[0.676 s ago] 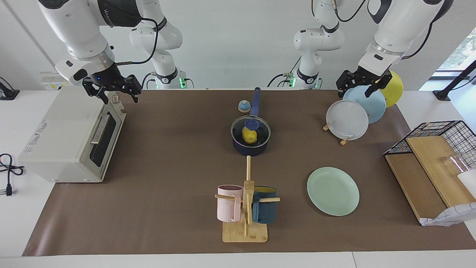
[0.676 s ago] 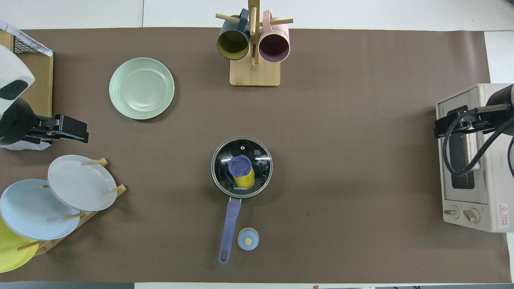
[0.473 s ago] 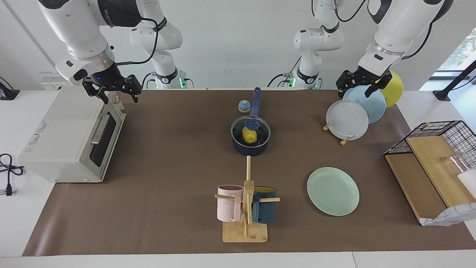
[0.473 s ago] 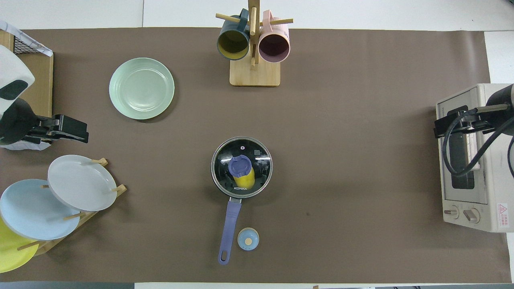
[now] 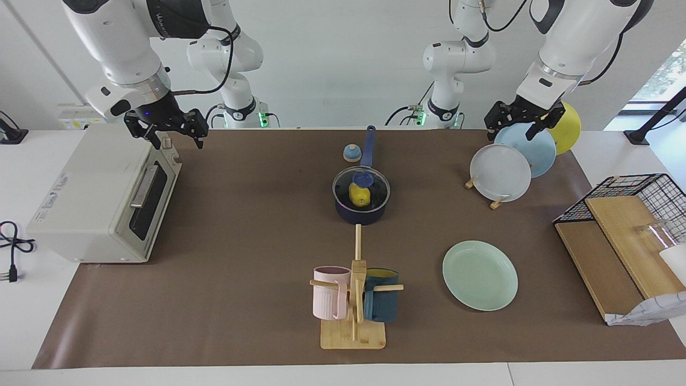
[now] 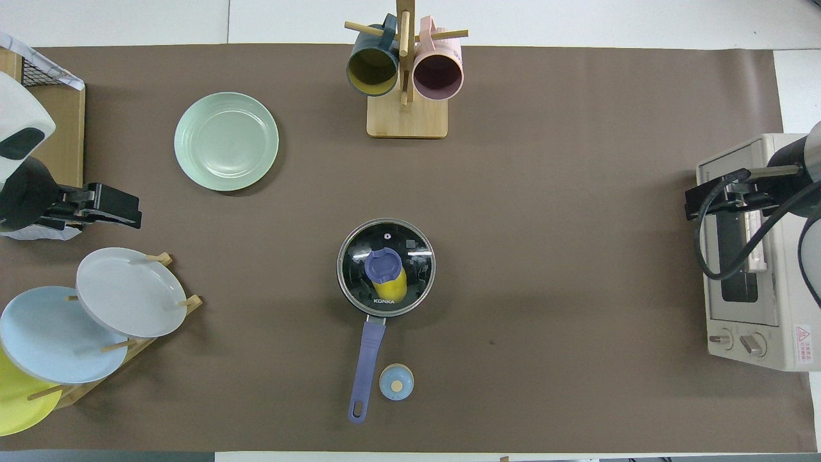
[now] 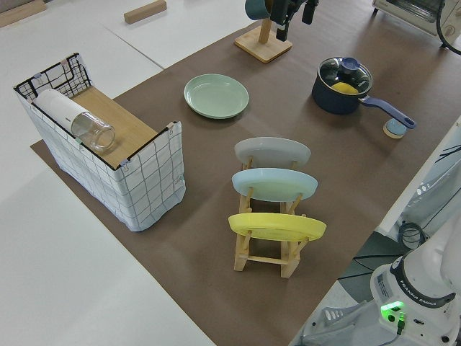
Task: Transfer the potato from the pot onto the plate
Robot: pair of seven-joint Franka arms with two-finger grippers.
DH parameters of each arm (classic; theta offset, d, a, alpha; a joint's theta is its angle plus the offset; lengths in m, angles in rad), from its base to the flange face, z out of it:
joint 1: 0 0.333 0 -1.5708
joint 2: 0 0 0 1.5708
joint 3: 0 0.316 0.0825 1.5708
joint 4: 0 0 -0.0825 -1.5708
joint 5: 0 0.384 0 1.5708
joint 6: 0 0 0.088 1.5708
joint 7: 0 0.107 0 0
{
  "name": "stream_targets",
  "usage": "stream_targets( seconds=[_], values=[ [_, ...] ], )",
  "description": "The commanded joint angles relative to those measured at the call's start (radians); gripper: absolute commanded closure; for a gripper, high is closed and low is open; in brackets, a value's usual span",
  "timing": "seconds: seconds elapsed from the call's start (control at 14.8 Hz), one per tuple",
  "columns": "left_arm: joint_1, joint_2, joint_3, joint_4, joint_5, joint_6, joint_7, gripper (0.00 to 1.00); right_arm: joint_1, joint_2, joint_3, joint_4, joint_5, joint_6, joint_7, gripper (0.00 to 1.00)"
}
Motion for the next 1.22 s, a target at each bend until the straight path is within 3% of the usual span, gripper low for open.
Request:
stream_targets(
  seconds=[0.0, 0.61, 1.01, 1.15],
  values=[
    [0.017, -0.018, -0.012, -0.011, 0.003, -0.01, -0.002, 0.0, -0.011, -0.026, 0.005, -0.034, 0.011, 0.018, 0.004, 0.0],
    [0.017, -0.018, -0.012, -0.013, 0.003, -0.009, -0.002, 0.0, 0.08, -0.02, 0.007, -0.029, 0.011, 0.048, 0.018, 0.0],
    [0.017, -0.018, -0.012, -0.013, 0.003, -0.01, -0.002, 0.0, 0.253, 0.066, 0.007, 0.072, 0.014, 0.048, 0.286, 0.0],
    [0.017, -0.018, -0.012, -0.011, 0.003, -0.01, -0.002, 0.0, 0.34, 0.13, 0.007, 0.113, 0.015, 0.05, 0.406, 0.0]
  ],
)
